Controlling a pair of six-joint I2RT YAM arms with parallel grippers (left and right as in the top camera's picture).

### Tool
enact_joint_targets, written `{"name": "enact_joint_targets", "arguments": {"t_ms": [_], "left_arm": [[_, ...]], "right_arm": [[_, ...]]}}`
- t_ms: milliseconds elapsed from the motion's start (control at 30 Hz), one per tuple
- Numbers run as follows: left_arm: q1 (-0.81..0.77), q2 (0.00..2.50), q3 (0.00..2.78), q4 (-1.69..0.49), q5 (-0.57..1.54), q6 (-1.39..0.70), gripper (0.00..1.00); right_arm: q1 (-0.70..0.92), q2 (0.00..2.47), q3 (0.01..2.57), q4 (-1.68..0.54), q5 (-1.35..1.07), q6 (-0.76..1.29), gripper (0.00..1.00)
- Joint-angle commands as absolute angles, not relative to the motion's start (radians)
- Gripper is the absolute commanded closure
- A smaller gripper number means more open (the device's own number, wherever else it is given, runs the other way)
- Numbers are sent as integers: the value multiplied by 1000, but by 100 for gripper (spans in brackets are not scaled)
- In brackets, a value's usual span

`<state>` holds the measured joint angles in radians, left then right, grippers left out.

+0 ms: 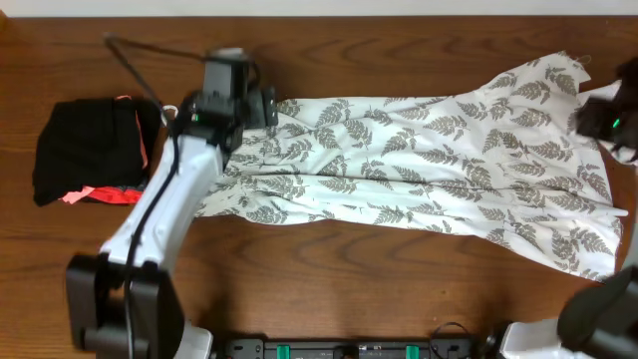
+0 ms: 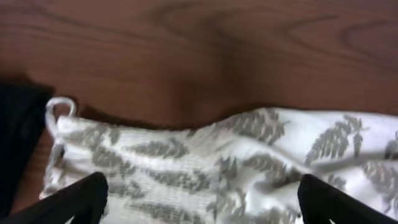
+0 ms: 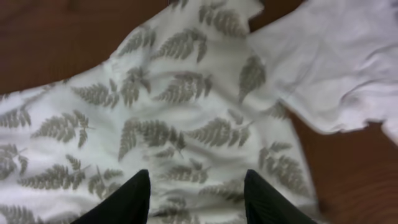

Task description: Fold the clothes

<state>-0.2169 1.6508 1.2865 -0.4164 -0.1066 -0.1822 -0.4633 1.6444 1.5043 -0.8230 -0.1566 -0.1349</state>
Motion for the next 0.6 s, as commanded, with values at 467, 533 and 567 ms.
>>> {"name": "enact_joint_targets", "arguments": {"t_ms": [467, 533, 567], "left_arm": [[-212, 2034, 1414, -252, -33, -82, 1], [-212, 2069, 1414, -229, -33, -82, 1], [-212, 2084, 1414, -221, -33, -82, 1]], "right_arm": [[-457, 2214, 2039, -784, -211, -212, 4], [-457, 2258, 2039, -753, -211, -211, 4], [-456, 2280, 2039, -738, -212, -211, 5]]}}
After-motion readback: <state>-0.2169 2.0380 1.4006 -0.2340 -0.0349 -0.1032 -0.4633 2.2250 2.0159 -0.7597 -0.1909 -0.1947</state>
